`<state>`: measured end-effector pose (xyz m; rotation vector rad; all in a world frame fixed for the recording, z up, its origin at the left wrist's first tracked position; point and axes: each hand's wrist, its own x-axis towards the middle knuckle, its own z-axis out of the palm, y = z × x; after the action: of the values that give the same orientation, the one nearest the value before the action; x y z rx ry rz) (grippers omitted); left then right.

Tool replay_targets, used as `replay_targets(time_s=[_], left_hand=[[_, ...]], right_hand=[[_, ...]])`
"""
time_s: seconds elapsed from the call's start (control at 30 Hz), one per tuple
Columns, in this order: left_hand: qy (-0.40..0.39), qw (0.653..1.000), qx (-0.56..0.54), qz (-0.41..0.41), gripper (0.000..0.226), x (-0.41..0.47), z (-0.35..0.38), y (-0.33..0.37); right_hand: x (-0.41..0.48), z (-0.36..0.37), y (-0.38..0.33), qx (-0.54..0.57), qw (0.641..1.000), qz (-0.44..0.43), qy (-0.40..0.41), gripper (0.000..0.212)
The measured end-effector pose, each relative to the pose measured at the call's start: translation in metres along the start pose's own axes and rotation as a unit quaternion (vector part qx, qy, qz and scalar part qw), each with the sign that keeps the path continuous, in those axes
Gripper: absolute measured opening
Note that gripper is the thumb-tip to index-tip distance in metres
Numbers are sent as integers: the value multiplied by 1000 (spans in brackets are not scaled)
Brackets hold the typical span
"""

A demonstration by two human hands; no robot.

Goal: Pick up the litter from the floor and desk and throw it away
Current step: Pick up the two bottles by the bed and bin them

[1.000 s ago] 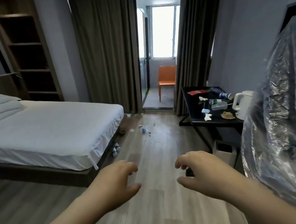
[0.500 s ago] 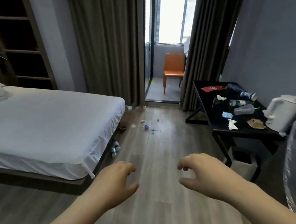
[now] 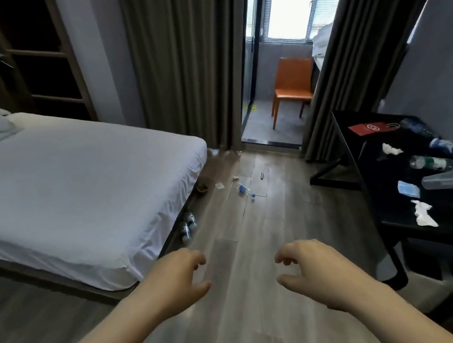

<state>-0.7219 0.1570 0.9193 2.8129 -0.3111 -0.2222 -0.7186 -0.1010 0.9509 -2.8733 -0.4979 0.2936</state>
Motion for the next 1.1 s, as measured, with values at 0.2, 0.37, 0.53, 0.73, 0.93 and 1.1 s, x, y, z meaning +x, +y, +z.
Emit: replay_targets(time_s=[0.2,0.37,0.53,0.73,0.93,1.1], left_hand=[[-22,999,-7,-46,38,116,-8,-24],[-29,996,-18,-81,40,190,-9,-51],[-43,993,-25,-105,42,260,-8,-89],[-63,991,-43,-111,43,358,-8,-144],[-94,985,-64,-129,44,449,-20,-207],[-124,981,-57,-136,45,513,-21,-245]], right_hand=[[120,-20,48,13,1000,-10,-27,37],[207,-27,73,11,998,-24,-58,37],[289,-21,87,12,995,-33,-91,36],[399,-8,95,15,992,-23,-119,38],[512,-6,93,20,987,-1,-161,40],[589,0,97,19,985,4,-170,43]])
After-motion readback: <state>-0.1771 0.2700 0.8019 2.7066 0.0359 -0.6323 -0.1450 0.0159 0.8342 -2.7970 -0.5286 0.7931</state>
